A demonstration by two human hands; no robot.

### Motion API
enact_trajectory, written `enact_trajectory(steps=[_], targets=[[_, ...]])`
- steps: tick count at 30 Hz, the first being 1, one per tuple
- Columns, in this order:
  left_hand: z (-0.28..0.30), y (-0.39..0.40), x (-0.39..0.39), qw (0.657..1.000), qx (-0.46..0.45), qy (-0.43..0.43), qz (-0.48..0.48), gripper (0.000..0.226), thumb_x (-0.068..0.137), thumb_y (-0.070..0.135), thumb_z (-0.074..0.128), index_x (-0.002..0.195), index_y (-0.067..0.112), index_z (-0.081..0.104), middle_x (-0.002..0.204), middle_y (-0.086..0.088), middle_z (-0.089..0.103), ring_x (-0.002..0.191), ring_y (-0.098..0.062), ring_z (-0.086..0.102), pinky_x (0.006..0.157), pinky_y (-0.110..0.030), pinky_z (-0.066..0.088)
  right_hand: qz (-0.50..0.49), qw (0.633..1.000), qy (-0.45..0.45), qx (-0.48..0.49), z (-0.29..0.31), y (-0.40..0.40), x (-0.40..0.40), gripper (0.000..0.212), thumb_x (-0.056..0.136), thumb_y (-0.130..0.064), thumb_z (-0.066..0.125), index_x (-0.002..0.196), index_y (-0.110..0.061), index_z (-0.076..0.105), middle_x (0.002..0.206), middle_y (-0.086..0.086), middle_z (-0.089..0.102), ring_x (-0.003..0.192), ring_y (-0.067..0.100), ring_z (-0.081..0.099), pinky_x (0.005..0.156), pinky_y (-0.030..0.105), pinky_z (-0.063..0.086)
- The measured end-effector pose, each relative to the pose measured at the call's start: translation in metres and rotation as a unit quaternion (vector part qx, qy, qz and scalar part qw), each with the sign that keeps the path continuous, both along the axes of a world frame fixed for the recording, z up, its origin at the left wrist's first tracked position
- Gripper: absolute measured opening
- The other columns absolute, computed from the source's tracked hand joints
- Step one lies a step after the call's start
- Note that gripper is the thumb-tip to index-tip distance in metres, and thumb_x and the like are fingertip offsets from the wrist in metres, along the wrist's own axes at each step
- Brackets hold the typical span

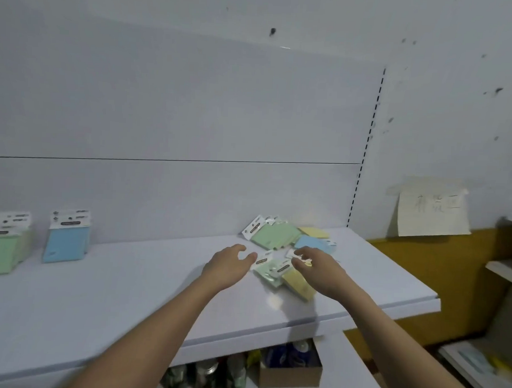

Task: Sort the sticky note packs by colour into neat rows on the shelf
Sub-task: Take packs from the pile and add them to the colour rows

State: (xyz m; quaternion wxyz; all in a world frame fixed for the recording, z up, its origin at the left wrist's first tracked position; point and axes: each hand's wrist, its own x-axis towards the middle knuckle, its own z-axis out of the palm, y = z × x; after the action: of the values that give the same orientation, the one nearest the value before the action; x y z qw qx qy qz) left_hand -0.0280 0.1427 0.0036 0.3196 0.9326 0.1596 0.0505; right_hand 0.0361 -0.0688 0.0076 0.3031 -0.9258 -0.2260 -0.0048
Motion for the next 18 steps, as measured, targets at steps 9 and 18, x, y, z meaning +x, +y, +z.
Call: enact_trajectory(steps=[9, 18], targets=[[-0.027, 0.021, 0.122, 0.989, -0.118, -0.020, 0.087, 0.059, 0.083, 0.037, 0.068, 0.131, 0.012, 0.046, 0.126, -0.009, 0.058, 0.113, -0.026, 0.056, 0.093, -0.034, 0.046, 0.006, 0.999, -0.025, -0.023, -0.008, 0.019, 0.122, 0.037, 0.095, -0.040, 0.048, 0.127, -0.021, 0.056, 0.130, 0.003, 0.053, 0.105, 0.019, 0.056, 0.091, 0.034, 0.044], [-0.046, 0.032, 0.188, 0.991, 0.007, 0.027, 0.129, 0.061, 0.062, 0.068, 0.072, 0.107, 0.027, 0.067, 0.118, -0.008, 0.058, 0.122, -0.031, 0.042, 0.096, -0.039, 0.042, 0.005, 0.999, -0.047, 0.028, -0.023, 0.050, 0.201, 0.030, 0.094, -0.023, 0.050, 0.121, -0.014, 0.060, 0.120, 0.005, 0.056, 0.098, 0.020, 0.058, 0.086, 0.034, 0.048]])
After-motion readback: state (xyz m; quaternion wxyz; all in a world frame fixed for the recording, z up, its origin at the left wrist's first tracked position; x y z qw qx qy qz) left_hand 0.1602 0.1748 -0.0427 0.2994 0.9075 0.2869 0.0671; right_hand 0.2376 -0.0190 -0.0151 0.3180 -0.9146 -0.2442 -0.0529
